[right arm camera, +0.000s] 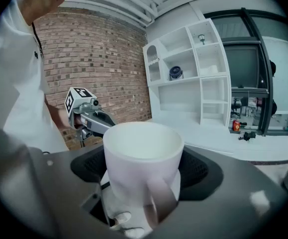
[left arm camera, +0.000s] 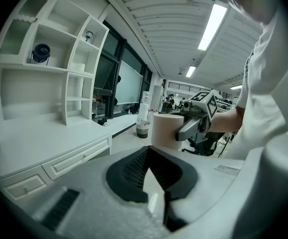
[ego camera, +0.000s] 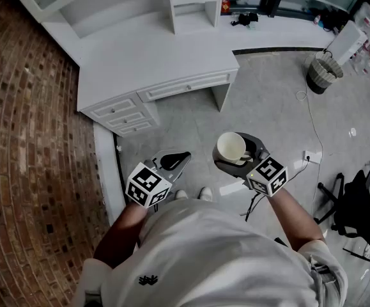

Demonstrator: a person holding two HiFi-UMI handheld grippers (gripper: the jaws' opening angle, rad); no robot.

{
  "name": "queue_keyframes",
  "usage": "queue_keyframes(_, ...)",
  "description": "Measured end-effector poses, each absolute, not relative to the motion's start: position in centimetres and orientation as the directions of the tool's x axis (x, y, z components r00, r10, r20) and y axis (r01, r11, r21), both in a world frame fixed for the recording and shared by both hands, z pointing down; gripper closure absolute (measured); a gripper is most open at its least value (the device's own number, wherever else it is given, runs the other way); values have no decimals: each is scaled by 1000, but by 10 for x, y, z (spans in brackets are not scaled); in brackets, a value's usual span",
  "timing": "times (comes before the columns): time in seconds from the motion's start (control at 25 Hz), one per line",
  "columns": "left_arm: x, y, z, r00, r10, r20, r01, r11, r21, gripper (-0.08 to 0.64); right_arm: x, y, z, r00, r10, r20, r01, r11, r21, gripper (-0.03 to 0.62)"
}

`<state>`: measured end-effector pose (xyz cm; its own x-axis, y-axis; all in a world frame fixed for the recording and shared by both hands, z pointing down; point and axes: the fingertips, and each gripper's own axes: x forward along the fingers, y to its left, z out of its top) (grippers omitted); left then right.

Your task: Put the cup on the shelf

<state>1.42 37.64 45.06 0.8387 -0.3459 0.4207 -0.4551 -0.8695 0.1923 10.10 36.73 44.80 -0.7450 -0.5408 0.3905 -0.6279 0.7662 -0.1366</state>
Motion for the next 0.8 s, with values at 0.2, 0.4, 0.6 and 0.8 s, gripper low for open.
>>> queue_keyframes(0.2,24,373,451,834,-354,423,-467,-862,198,554,112,361,451,-747,-532,399,-621,773,-133,155)
queue_keyframes(0.4,37,367,454,825,-366,430,-482,-853,199,554,124,351,456,-765,-506,398,-601,783,-160,155)
queue_keyframes(0.6,48,360,452,817,-381,433,-492,-852,179,554,134,338,463,-780,-471,412,-578,795,-183,155)
queue_keyframes(0.8,51,347,457,821,-364,439,-479,-858,185,554,141,310,465,-771,-479,419,-591,784,-192,155)
